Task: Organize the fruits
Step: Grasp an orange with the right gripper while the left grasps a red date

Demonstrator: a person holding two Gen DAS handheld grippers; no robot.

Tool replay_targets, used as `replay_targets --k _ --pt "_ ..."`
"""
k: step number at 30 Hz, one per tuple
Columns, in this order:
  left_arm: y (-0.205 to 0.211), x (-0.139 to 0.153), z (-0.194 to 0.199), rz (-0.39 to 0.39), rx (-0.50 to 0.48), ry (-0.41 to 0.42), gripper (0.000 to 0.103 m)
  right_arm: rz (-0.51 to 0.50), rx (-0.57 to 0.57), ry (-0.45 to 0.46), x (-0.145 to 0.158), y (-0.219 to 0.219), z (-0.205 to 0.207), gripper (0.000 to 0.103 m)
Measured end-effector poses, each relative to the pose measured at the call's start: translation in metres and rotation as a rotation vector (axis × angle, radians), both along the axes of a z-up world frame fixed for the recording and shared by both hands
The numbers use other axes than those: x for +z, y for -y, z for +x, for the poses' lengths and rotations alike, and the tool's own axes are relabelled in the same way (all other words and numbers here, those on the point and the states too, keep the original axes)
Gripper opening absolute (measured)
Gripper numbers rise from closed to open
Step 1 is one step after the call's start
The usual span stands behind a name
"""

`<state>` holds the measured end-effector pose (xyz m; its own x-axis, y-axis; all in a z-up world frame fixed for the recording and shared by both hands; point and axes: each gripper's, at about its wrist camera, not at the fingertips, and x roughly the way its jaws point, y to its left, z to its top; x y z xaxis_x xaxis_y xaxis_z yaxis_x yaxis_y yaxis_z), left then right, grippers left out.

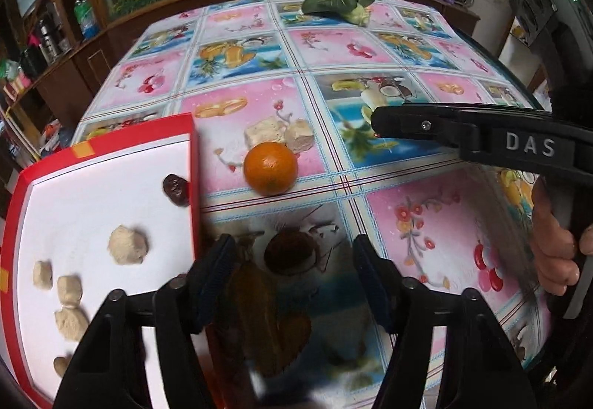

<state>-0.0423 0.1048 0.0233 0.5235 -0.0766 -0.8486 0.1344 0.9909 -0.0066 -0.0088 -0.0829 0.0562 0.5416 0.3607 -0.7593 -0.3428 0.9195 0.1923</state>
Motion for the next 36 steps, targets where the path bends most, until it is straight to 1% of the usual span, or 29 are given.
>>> replay_targets --k 2,4,6,7,8,10,14,18,24,29,30,33,35,36 --pt "-0.002 -0.003 0.004 -0.023 0.003 -0.015 0.048 0.001 0.002 -0.004 -0.001 0.0 0.0 0.04" --pt "-0.003 -0.008 0.005 -0.028 0.003 -0.029 0.044 0.001 0.001 -0.004 0.0 -0.001 0.0 0.04" --pt "-0.001 -0.007 0.004 -0.02 -0.008 -0.02 0.043 0.003 0.001 -0.006 -0.001 -0.001 0.0 0.04" --pt "-0.001 -0.007 0.004 -0.022 -0.01 -0.019 0.04 0.001 0.001 -0.004 0.0 -0.001 0.0 0.04" --pt "-0.001 -0.007 0.004 -0.024 -0.011 -0.017 0.033 0.002 0.002 -0.005 0.0 -0.001 0.0 0.04" --pt "-0.001 -0.006 0.003 -0.025 -0.011 -0.016 0.027 0.005 0.009 -0.01 -0.001 -0.002 -0.001 0.04" --pt "0.002 -0.006 -0.002 -0.015 -0.01 0.0 0.027 0.017 0.029 -0.009 -0.001 -0.007 -0.004 0.04" --pt "-0.005 -0.006 -0.014 -0.054 0.025 0.005 0.027 0.049 0.086 -0.029 -0.005 -0.022 -0.007 0.041" --pt "-0.009 -0.006 -0.027 -0.094 0.058 0.018 0.027 0.045 0.149 -0.04 -0.012 -0.057 -0.005 0.041" --pt "-0.01 -0.007 -0.025 -0.109 0.059 0.023 0.027 -0.063 0.149 -0.022 -0.023 -0.086 -0.002 0.041" --pt "-0.01 -0.007 -0.025 -0.11 0.056 0.024 0.027 -0.098 0.138 -0.003 -0.025 -0.092 -0.002 0.044" --pt "-0.011 -0.007 -0.025 -0.117 0.052 0.024 0.027 -0.138 0.134 0.022 -0.028 -0.098 0.0 0.048" --pt "-0.012 -0.007 -0.024 -0.123 0.051 0.025 0.027 -0.157 0.132 0.038 -0.03 -0.101 0.002 0.049" --pt "-0.012 -0.007 -0.023 -0.125 0.052 0.025 0.027 -0.168 0.135 0.024 -0.034 -0.103 0.004 0.049"
